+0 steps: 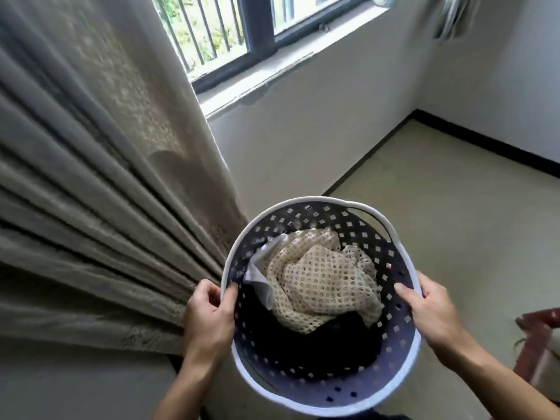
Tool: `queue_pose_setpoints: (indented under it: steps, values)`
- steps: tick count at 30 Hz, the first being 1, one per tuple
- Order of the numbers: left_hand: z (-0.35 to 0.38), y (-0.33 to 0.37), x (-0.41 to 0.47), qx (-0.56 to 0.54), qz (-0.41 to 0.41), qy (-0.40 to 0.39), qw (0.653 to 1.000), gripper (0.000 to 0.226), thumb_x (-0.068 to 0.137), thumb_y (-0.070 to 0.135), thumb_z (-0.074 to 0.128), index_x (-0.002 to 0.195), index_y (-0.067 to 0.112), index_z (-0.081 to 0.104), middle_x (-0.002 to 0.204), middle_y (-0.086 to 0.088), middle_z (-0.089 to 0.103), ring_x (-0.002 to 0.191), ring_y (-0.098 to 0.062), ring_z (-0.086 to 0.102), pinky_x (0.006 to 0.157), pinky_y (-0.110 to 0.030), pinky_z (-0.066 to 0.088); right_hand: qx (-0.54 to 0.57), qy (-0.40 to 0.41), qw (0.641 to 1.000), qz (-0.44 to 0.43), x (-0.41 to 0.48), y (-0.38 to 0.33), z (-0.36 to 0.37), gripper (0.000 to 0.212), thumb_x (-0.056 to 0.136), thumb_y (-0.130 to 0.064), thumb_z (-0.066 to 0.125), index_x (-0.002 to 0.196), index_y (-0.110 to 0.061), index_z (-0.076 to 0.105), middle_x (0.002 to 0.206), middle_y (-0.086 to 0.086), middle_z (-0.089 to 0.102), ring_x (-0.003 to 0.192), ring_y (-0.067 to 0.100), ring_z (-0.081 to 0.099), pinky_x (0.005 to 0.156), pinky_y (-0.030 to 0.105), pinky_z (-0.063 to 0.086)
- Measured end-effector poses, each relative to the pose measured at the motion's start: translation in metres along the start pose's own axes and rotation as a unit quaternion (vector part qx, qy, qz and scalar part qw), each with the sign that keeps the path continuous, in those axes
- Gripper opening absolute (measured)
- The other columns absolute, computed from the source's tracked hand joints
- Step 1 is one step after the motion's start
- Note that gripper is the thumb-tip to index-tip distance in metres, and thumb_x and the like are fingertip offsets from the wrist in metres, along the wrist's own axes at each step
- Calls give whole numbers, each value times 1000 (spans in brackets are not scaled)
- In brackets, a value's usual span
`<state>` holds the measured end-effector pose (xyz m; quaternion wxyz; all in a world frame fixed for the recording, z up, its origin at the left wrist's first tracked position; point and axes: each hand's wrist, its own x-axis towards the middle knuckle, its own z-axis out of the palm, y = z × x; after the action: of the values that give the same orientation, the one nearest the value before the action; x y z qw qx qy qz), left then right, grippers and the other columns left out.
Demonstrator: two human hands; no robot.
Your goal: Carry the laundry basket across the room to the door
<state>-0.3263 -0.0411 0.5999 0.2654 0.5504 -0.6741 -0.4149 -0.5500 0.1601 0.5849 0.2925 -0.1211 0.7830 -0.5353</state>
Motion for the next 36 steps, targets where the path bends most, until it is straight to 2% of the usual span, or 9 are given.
queue_pose_setpoints:
  steps: [3,5,7,10,12,18,27,32,36]
  values:
    - [30,25,19,-1,14,-21,1000,38,87,19,64,58,12,40,52,-1,38,51,-18,34,52,-34,34,12,41,999,11,24,-1,-21,27,88,-8,52,84,-27,70,82,-1,76,80,24,69,77,40,54]
    - [51,44,32,-1,29,-38,999,37,87,18,64,59,12,41,52,-1,39,51,-18,34,48,-28,32,26,69,997,17,40,-4,-35,31,89,-10,51,85,-34,71,79,-3,77,74,24,67,70,37,51]
    - [73,63,48,-5,38,-60,997,35,86,18,63,60,11,42,53,-2,41,51,-18,36,51,-32,35,34,90,995,22,56,-9,-47,32,89,-11,51,86,-36,70,79,-4,77,73,23,67,70,37,51]
    - [110,88,79,-1,52,-95,994,34,86,19,64,60,11,43,53,-2,43,52,-19,37,54,-39,36,38,123,991,34,86,-17,-63,26,89,-11,51,88,-28,71,84,-10,77,85,24,70,82,42,54]
    - [138,103,104,7,67,-119,991,36,86,21,64,60,11,42,53,-2,42,52,-19,36,54,-38,36,40,146,988,37,109,-21,-73,23,90,-10,51,86,-22,70,83,-10,77,86,22,69,79,38,52]
    - [226,153,188,13,88,-196,977,33,86,22,63,63,9,43,53,-3,44,52,-19,38,53,-36,37,58,233,970,38,189,-31,-93,14,90,-13,53,87,-3,64,92,15,73,96,36,65,84,45,50]
    - [360,274,272,47,181,-302,935,33,86,22,61,63,11,41,54,0,43,53,-18,36,51,-35,34,120,362,922,64,274,-55,-146,13,89,-12,55,87,-12,68,85,0,77,89,25,68,83,44,54]
    - [461,321,286,59,197,-345,916,32,86,19,61,63,10,41,52,0,42,50,-16,35,49,-31,33,126,409,901,64,332,-53,-203,15,88,-7,55,82,-12,68,78,-19,74,70,-1,64,66,17,50]
    - [545,368,290,73,211,-351,909,32,86,21,61,64,11,40,54,-1,41,50,-16,34,49,-31,32,142,415,895,77,395,-52,-265,13,90,-7,53,87,-8,66,84,1,73,82,18,62,74,30,48]
